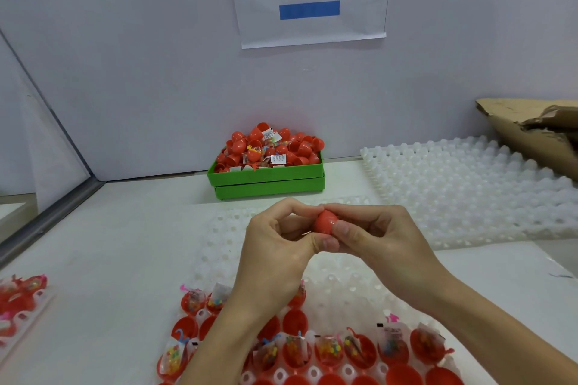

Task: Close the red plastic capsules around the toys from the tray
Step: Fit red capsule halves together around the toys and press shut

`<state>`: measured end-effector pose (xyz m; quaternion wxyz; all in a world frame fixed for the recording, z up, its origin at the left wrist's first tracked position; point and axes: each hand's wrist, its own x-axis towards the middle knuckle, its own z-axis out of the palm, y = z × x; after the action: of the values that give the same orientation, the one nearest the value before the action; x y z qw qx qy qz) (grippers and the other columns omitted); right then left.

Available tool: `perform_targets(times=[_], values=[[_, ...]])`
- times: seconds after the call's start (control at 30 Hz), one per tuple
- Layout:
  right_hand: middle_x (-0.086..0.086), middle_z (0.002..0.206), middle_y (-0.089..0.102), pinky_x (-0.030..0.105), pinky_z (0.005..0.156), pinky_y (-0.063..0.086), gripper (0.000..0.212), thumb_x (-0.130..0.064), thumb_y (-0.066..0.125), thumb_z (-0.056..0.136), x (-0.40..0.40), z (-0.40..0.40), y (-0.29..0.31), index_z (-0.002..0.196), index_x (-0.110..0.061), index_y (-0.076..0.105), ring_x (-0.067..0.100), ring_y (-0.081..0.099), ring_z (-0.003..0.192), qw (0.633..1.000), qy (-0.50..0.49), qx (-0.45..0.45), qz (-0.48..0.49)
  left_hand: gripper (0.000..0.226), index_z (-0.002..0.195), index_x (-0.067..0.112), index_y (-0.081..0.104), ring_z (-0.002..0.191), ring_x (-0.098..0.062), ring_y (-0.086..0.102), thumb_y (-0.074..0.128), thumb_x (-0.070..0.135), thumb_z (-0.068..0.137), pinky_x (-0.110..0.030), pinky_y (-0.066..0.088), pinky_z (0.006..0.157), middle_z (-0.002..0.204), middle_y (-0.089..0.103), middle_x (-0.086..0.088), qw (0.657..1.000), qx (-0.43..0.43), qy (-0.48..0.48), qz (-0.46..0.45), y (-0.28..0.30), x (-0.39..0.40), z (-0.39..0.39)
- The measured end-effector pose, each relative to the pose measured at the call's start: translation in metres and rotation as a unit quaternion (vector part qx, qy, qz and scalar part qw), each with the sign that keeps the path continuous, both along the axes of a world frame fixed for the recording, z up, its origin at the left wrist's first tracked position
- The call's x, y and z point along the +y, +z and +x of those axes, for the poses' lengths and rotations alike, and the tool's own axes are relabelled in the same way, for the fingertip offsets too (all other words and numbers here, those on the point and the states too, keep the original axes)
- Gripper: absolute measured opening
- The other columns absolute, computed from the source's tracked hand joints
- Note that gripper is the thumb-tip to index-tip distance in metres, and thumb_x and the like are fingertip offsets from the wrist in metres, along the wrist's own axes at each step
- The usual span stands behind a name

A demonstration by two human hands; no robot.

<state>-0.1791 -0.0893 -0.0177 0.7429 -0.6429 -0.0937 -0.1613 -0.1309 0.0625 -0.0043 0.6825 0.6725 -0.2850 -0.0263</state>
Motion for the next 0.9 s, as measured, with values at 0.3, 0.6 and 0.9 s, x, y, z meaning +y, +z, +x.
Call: perform_targets(times=[0.3,0.6,0.9], values=[[0.001,0.093,0.078,0.017,0.075,0.056,0.046,0.018,0.068,0.074,-0.001,-0.008,0.011,0.084,-0.025,0.081,0.013,0.074,0.091,0.999,-0.004,-0.004,-0.042,0.041,0.088,0.008,0.072,0.080,-0.016,0.075,0.078,-0.021,0.060,-0.019,0.057,0.068,0.083,0.077,-0.004,1.000,-0.007,-0.010,0.012,0.001,0.001,-0.001],[-0.005,0.084,0.078,0.017,0.070,0.057,0.043,0.019,0.066,0.079,0.005,-0.008,0.008,0.085,-0.023,0.077,0.008,0.074,0.082,0.994,-0.090,-0.013,-0.057,0.036,0.083,0.012,0.074,0.072,-0.010,0.074,0.076,-0.019,0.065,-0.016,0.056,0.064,0.075,0.077,0.003,1.000,-0.008,0.013,-0.005,-0.001,-0.009,-0.004],[0.003,0.101,0.077,0.022,0.081,0.056,0.026,-0.009,0.073,0.077,-0.007,-0.009,0.013,0.101,-0.019,0.079,0.018,0.073,0.098,0.998,0.015,-0.001,-0.065,0.029,0.102,0.013,0.070,0.092,-0.012,0.073,0.068,-0.008,0.082,-0.018,0.055,0.077,0.094,0.077,0.002,0.999,-0.011,-0.037,0.010,-0.006,0.002,0.001]])
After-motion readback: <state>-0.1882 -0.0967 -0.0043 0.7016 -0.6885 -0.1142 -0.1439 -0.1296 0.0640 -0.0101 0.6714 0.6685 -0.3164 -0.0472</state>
